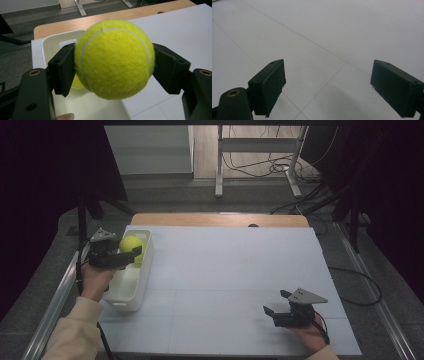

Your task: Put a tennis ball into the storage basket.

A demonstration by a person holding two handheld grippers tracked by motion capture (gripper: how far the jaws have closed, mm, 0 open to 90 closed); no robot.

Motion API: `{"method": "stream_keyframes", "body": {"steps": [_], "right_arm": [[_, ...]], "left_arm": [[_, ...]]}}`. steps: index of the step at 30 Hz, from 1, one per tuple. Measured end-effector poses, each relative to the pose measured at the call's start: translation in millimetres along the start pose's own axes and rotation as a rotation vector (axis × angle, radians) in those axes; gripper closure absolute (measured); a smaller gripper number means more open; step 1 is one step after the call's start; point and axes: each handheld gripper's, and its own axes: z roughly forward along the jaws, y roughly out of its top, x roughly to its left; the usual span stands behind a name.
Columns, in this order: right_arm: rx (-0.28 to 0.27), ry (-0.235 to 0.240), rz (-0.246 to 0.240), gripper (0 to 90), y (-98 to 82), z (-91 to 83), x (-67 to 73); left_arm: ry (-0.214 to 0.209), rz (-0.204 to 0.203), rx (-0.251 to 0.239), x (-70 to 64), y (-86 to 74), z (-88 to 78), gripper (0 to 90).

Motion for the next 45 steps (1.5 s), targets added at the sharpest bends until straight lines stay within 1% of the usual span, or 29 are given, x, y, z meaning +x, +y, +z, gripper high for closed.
{"method": "stream_keyframes", "body": {"steps": [5,13,24,28,34,36,37,45], "right_arm": [[0.000,-0.001,-0.001,13.1,0.0,0.0,0.0],[0.001,-0.001,-0.003,13.1,-0.1,0.3,0.0],[0.004,-0.001,-0.003,13.1,-0.2,0.5,-0.1],[0.006,0.000,-0.004,13.1,-0.2,0.7,-0.1],[0.007,-0.001,-0.004,13.1,-0.3,0.8,0.0],[0.007,-0.001,-0.004,13.1,-0.3,0.8,0.0],[0.007,-0.001,-0.004,13.1,-0.3,0.8,-0.1],[0.011,-0.001,-0.005,13.1,-0.3,1.1,0.0]], "left_arm": [[0.013,-0.001,0.015,3.1,-1.6,2.3,26.5],[0.032,-0.006,0.055,9.3,-3.9,10.8,26.4],[0.050,-0.027,0.110,17.7,-8.0,20.1,26.4],[0.053,-0.027,0.130,18.6,-8.8,22.2,26.4],[0.060,-0.015,0.167,18.4,-11.1,26.8,26.4],[0.063,-0.012,0.172,18.3,-11.4,27.3,26.4],[0.064,-0.012,0.183,18.6,-11.6,28.7,26.4],[0.068,-0.009,0.201,18.0,-12.0,30.9,26.3]]}}
